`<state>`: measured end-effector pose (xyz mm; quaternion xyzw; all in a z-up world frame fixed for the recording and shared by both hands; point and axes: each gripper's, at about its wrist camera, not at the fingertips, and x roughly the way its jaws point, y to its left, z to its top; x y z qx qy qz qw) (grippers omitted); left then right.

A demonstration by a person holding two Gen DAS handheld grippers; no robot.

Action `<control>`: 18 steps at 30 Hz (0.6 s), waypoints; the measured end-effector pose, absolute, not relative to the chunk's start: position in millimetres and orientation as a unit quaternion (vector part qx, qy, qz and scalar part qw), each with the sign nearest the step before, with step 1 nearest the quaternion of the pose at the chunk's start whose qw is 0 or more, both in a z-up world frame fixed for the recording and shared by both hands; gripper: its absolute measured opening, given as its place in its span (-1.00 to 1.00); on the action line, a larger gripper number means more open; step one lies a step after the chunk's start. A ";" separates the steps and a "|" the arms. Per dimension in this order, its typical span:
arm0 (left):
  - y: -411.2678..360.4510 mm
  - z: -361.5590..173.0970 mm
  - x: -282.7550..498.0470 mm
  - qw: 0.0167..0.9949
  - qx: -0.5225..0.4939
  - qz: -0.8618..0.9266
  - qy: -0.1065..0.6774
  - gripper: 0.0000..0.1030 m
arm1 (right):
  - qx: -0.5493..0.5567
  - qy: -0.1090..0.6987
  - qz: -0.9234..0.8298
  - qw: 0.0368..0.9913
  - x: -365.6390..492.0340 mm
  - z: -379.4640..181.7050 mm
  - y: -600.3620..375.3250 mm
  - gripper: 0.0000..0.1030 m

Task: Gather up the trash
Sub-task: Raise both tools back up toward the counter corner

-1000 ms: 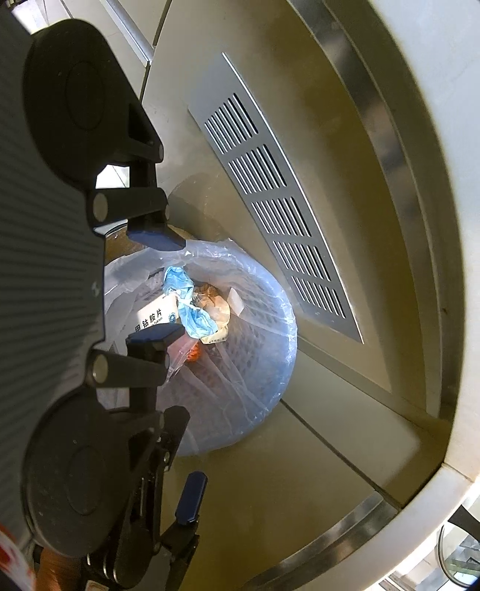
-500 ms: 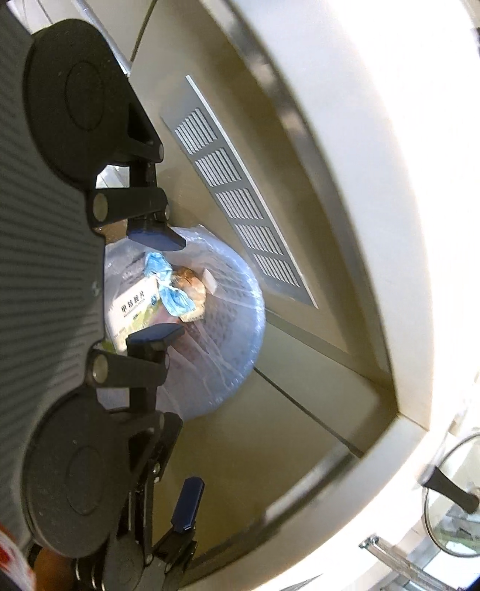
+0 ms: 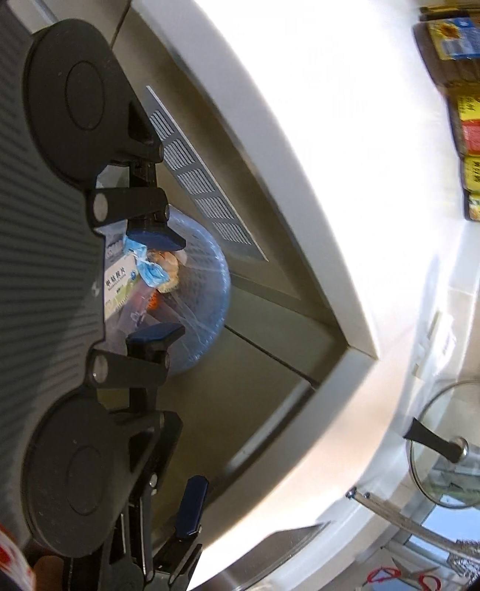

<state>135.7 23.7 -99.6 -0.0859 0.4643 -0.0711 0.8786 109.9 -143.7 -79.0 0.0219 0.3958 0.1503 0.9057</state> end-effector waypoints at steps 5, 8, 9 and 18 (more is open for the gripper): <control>24.5 -77.0 138.2 0.887 -0.089 -0.085 0.444 -0.25 | 0.029 0.371 0.141 0.918 106.2 -59.2 -145.6 0.70; 25.5 -63.3 142.0 0.894 -0.087 -0.092 0.430 -0.25 | 0.032 0.354 0.137 0.925 106.1 -47.4 -145.6 0.70; 25.9 -59.2 143.4 0.896 -0.085 -0.093 0.426 -0.25 | 0.033 0.348 0.134 0.927 106.5 -43.5 -145.7 0.70; 33.5 -32.0 158.8 0.913 -0.069 -0.100 0.389 -0.14 | 0.039 0.310 0.105 0.944 117.5 -15.5 -149.9 0.70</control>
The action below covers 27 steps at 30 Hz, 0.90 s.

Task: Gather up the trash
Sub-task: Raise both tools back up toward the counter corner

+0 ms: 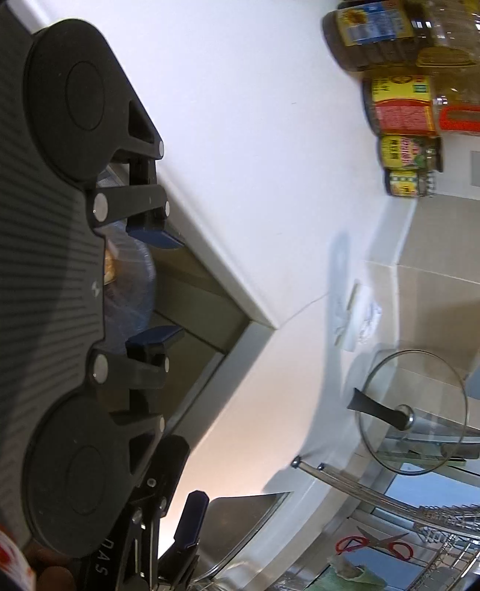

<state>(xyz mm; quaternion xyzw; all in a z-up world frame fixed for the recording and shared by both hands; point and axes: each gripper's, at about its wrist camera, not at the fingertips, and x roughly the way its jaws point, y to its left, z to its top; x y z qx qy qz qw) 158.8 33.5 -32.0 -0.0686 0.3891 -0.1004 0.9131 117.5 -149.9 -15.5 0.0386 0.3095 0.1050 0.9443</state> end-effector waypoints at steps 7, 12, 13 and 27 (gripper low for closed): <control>44.2 -13.8 170.9 0.924 -0.065 -0.100 0.363 0.02 | 0.044 0.295 0.073 0.952 128.8 -1.0 -157.8 0.70; 47.3 -2.5 184.3 0.929 -0.053 -0.111 0.348 0.09 | 0.048 0.286 0.042 0.956 129.7 9.6 -165.0 0.70; 46.7 -1.1 187.7 0.929 -0.049 -0.115 0.347 0.09 | 0.048 0.283 0.037 0.957 129.2 11.5 -166.7 0.70; 21.9 2.8 255.1 0.933 -0.054 -0.093 0.343 0.22 | 0.025 0.271 0.064 0.960 206.0 11.2 -200.9 0.70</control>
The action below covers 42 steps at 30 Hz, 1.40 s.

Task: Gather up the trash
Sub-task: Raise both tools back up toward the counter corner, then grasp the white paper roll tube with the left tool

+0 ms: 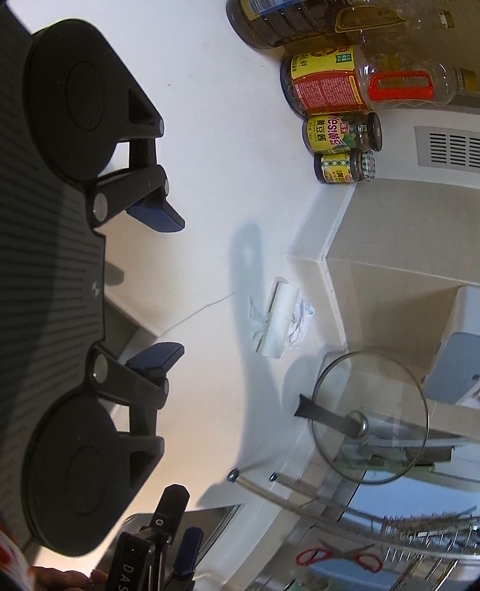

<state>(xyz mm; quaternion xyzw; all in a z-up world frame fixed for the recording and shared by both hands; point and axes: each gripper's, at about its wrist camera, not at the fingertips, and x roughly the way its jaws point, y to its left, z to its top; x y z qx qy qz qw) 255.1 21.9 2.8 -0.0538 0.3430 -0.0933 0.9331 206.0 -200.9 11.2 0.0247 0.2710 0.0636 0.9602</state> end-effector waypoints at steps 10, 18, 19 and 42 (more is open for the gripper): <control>-11.4 -0.6 333.0 0.929 -0.077 -0.039 0.359 0.29 | 0.027 0.287 0.110 0.951 304.9 -3.9 -242.4 0.70; -40.6 -16.6 387.8 0.921 -0.108 -0.007 0.373 0.29 | 0.039 0.303 0.126 0.944 352.5 -21.2 -268.8 0.70; -44.8 -18.8 394.6 0.920 -0.114 -0.005 0.375 0.29 | 0.041 0.305 0.126 0.943 356.7 -23.1 -271.6 0.70; -92.4 -60.8 508.0 0.889 -0.209 0.094 0.396 0.30 | 0.047 0.327 0.123 0.936 403.7 -45.9 -304.5 0.70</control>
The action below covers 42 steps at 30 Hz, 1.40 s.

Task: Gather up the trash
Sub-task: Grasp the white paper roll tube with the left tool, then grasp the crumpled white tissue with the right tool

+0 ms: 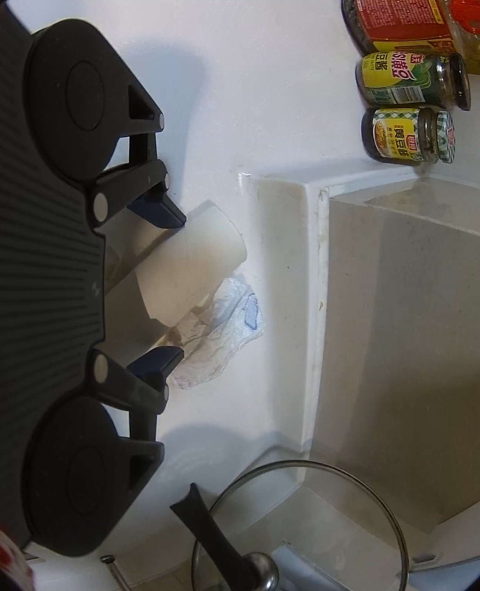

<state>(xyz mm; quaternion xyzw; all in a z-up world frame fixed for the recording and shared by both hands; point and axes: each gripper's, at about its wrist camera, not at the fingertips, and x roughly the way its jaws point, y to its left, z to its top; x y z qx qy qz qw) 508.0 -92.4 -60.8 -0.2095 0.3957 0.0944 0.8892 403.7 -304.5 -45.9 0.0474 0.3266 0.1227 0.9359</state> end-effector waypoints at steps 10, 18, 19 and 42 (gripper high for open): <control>-93.2 -61.5 504.3 0.899 -0.139 0.066 0.410 -0.15 | 0.050 0.325 0.131 0.935 412.2 -46.5 -297.3 0.70; -64.4 -54.7 482.3 0.903 -0.096 0.032 0.417 -0.36 | 0.053 0.322 0.143 0.934 425.2 -47.9 -284.4 0.70; -61.8 -53.2 479.7 0.904 -0.087 0.030 0.417 -0.37 | 0.052 0.322 0.146 0.934 427.8 -48.2 -281.7 0.70; -31.8 -56.7 484.5 0.907 -0.061 0.014 0.418 -0.28 | 0.007 0.327 0.231 0.916 509.5 -53.7 -228.4 0.69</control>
